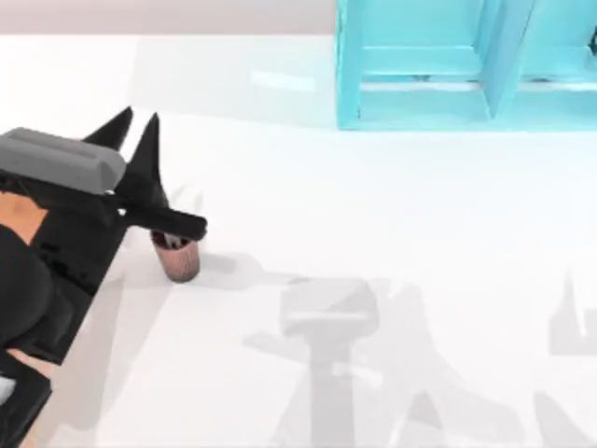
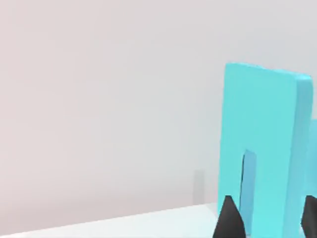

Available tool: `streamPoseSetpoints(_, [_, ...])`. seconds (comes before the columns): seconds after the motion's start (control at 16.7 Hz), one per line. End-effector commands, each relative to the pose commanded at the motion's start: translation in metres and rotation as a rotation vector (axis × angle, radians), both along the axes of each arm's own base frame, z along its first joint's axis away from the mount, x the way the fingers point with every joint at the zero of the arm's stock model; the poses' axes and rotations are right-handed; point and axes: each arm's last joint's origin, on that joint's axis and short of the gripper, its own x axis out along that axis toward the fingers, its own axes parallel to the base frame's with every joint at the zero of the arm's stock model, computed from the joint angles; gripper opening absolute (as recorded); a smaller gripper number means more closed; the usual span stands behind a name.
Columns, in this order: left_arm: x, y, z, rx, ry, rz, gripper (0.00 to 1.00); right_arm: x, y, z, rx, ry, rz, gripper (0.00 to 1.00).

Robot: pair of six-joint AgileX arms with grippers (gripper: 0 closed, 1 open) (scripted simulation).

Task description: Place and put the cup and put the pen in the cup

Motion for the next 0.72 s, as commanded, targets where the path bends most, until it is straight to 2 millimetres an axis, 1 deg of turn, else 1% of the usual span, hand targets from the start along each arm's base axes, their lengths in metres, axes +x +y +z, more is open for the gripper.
streamPoseSetpoints(0.36, [0.0000,0.0000,0.0000,0.000,0.000,0.000,0.98,0.0000,0.0000,0.0000,0.000,0.000,0.000,1.00])
streamPoseSetpoints(0.42, [0.0000,0.0000,0.0000,0.000,0.000,0.000,1.00,0.0000,0.0000,0.0000,0.000,0.000,0.000,1.00])
streamPoseSetpoints(0.72, [0.0000,0.0000,0.0000,0.000,0.000,0.000,1.00,0.0000,0.0000,0.0000,0.000,0.000,0.000,1.00])
